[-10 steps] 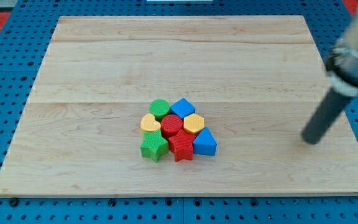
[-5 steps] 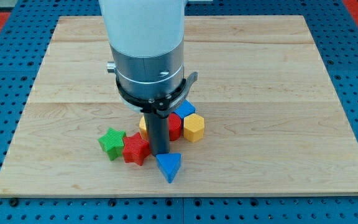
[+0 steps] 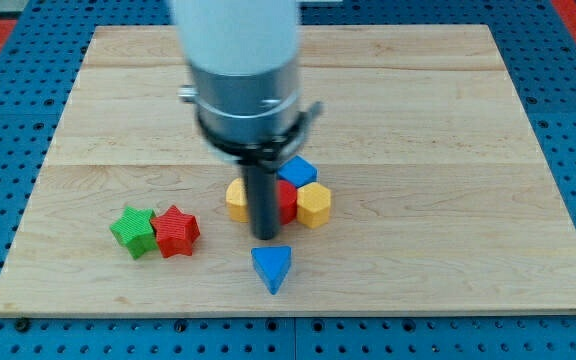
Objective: Separate red circle from a group of blocks
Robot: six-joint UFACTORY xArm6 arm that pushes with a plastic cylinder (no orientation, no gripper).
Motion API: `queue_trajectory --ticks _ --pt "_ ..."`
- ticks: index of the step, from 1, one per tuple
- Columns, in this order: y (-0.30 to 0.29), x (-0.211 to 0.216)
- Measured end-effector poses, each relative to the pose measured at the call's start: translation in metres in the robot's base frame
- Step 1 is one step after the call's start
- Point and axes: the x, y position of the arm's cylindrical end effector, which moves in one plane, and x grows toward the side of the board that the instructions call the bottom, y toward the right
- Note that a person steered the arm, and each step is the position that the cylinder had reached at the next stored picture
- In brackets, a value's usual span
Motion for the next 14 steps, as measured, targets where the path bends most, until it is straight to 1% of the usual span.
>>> queue_trajectory --ticks 1,2,3,5,6,7,8,9,10,11,13,14 --pt "0.053 0.0" --pt "0.097 0.01" --pt "0.125 -0.019" --pt "-0.026 -0.022" --pt "-0.03 -0.018" --pt "-0.053 -0.015" --pt "-0.048 -0.034" --pt "-0.059 -0.054" --pt "-0.108 -0.054" --pt "-0.119 -0.05" --pt "-0.122 -0.086" --pt "-0.121 -0.122"
